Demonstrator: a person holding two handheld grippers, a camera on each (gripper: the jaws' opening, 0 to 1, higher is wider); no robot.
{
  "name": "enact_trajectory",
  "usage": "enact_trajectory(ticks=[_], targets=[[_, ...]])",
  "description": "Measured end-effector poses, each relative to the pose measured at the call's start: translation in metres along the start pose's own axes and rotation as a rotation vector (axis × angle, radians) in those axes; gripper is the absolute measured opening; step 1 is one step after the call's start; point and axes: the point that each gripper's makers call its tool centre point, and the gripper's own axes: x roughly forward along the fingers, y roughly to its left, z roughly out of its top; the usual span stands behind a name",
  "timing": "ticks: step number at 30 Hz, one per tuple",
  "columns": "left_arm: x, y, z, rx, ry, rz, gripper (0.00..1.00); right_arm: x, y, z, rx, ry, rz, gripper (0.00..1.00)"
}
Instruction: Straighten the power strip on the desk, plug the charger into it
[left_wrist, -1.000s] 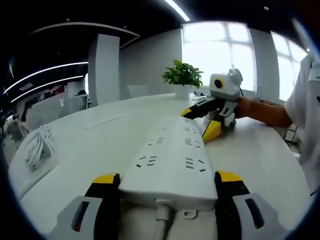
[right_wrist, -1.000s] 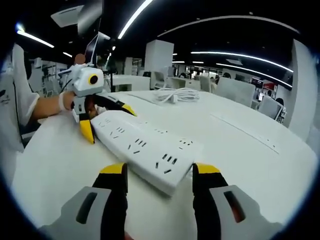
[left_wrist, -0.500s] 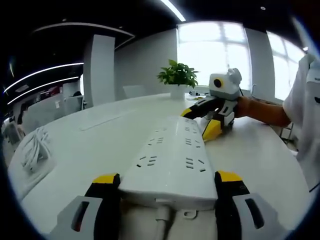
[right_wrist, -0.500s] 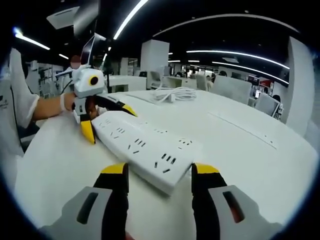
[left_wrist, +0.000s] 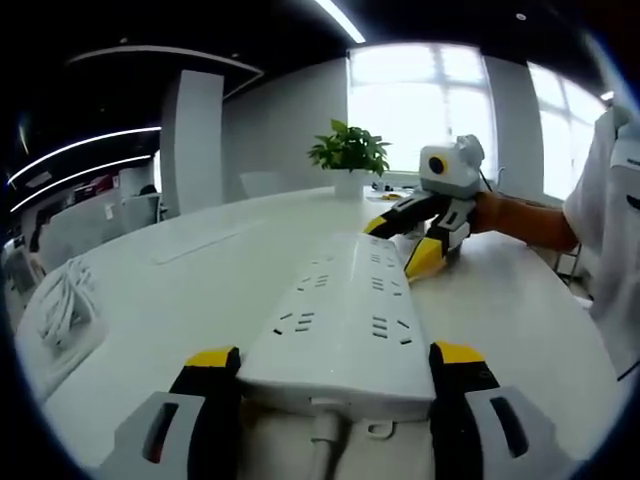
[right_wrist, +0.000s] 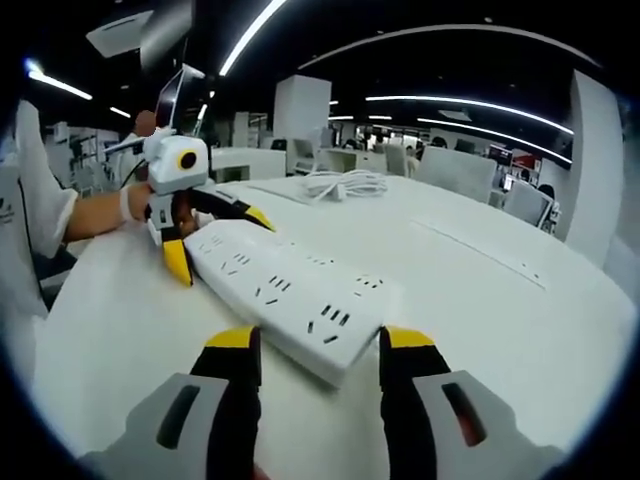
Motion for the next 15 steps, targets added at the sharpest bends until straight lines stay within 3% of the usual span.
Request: enact_trajectory(ticks=[15], targets=[[0.0003, -0.0034, -0.0004, 0.017, 0.0, -0.043, 0.77, -0.0076, 0.0054, -0.0025, 0.028, 0.03, -0.039, 0.45]])
